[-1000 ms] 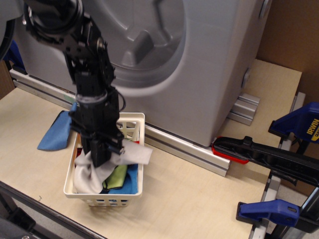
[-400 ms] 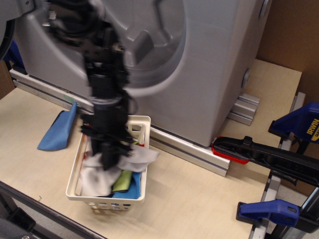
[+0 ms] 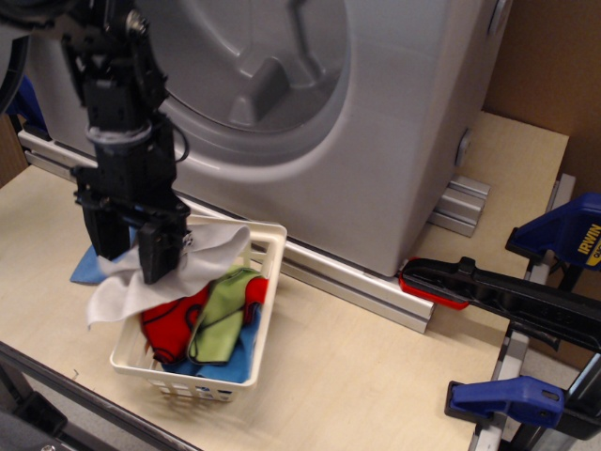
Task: Take clothes out of laundry machine
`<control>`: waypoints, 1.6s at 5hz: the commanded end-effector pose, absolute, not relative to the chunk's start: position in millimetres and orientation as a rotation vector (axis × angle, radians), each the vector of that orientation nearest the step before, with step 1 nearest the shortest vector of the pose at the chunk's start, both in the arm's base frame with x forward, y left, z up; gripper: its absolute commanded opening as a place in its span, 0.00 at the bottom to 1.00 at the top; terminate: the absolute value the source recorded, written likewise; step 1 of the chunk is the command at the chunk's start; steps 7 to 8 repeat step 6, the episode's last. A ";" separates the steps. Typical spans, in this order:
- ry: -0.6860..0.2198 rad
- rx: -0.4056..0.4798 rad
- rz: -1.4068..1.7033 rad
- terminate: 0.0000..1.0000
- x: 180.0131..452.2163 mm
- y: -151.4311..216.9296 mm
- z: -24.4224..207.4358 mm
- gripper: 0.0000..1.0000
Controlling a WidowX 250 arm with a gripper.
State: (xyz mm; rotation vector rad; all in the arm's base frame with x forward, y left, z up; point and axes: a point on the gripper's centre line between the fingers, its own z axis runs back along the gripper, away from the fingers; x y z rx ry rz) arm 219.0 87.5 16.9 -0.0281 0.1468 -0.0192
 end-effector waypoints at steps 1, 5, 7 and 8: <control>0.005 0.018 0.020 0.00 238.5 83.7 86.2 1.00; -0.018 0.019 0.025 0.00 240.0 82.4 94.9 1.00; -0.018 0.019 0.025 1.00 240.0 82.4 94.9 1.00; -0.018 0.019 0.025 1.00 240.0 82.4 94.9 1.00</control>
